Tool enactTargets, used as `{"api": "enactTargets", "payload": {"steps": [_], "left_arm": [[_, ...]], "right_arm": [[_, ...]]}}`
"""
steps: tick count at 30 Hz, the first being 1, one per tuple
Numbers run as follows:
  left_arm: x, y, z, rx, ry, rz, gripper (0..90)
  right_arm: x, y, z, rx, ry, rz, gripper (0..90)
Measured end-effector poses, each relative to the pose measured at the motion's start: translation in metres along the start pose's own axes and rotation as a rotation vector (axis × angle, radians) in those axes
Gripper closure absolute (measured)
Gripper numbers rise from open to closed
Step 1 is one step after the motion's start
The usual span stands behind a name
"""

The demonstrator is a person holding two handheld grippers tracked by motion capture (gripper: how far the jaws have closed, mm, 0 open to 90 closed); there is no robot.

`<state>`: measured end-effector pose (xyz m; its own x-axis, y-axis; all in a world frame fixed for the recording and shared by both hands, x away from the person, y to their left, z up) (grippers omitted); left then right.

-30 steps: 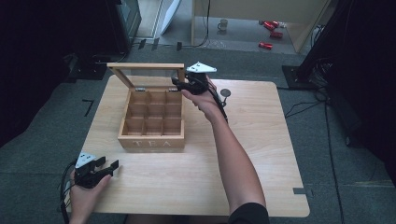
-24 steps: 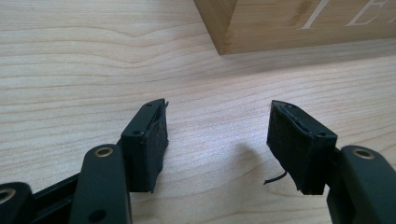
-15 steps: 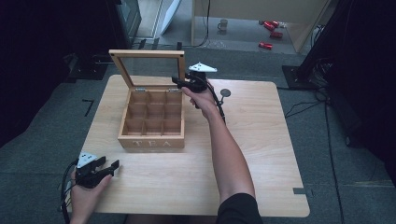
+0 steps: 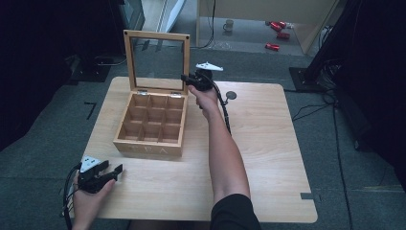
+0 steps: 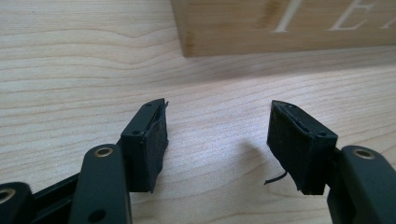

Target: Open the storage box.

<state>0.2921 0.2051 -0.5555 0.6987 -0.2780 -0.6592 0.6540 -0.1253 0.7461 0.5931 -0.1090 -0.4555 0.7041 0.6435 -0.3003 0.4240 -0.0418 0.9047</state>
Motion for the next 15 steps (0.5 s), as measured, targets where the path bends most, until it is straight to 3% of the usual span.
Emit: {"api": "enactTargets", "payload": {"steps": [15], "left_arm": [[-0.0001,-0.0003,0.0005,0.009,0.004,-0.003,38.6]], "right_arm": [[-0.0014,-0.0012,-0.0072,-0.008,-0.056,-0.003,67.8]]}}
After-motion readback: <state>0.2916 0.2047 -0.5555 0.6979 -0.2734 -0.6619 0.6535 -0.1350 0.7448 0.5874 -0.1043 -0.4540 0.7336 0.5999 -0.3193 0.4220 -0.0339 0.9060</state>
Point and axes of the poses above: each handheld gripper's, and its own axes: x roughly forward along the jaws, y roughly out of its top, z roughly to its right, the point moved 6 cm from there along x, roughly forward along the jaws, and after that the axes turned 2 degrees about y, right-handed, at the moved point
